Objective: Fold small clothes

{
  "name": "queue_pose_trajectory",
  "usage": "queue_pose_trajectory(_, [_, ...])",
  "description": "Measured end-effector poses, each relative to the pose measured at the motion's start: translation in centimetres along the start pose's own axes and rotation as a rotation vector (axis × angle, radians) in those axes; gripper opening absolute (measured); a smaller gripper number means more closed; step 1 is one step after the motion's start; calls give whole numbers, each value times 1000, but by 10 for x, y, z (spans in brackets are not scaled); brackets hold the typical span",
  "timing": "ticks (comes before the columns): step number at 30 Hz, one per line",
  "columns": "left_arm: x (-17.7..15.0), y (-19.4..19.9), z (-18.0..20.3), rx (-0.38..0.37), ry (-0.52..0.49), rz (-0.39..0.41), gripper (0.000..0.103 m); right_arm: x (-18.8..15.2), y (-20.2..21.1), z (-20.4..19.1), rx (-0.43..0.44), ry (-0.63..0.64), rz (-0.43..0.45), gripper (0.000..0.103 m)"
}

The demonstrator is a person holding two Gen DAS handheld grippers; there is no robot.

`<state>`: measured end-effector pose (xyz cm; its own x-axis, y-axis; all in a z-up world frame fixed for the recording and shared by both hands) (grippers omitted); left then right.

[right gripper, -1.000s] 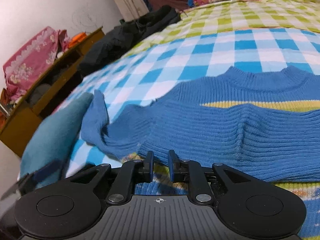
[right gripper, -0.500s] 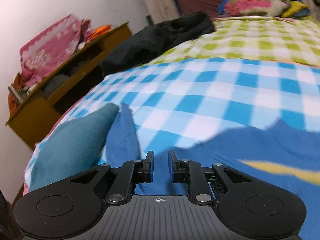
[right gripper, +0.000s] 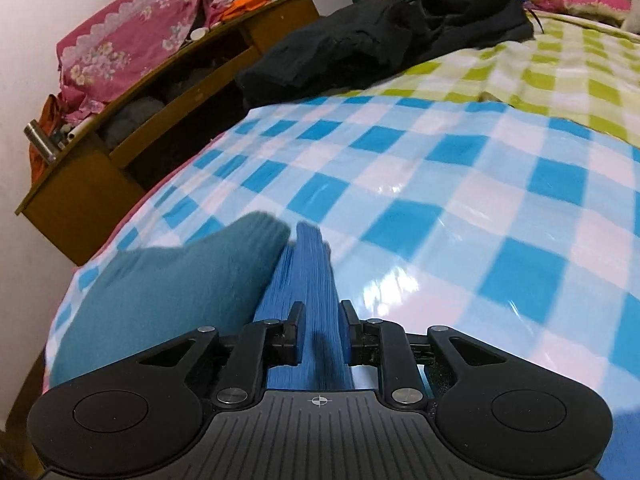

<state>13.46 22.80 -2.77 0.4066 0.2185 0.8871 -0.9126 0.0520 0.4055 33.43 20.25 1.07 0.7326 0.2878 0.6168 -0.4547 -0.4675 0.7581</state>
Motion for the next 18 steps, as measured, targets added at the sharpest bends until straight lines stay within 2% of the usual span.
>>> queue_pose_trajectory(3, [1, 1, -2, -1, -4, 13, 96, 10, -16, -2, 44, -33, -17, 20])
queue_pose_trajectory(7, [1, 3, -8, -2, 3, 16, 96, 19, -37, -7, 41, 0, -58, 27])
queue_pose_trajectory(14, [-1, 4, -9, 1, -10, 16, 96, 20, -62, -14, 20, 45, -108, 27])
queue_pose_trajectory(15, [-2, 4, -8, 2, -15, 16, 97, 19, -62, -15, 17, 53, -106, 27])
queue_pose_trajectory(18, [-3, 6, -7, -3, -18, 17, 97, 16, -56, -16, 29, 53, -104, 10])
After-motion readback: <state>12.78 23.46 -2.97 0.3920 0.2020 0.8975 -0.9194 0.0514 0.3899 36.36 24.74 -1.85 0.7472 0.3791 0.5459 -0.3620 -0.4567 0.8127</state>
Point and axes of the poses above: each gripper's, at about its wrist camera, not at the fingertips, and y roughly against the way its jaws point, z to its right, x to its top, the point moved 1 cm from there along -y, roughly the way its jaws point, and after that the axes turned 13 degrees about -x, right-handed, at the moved point
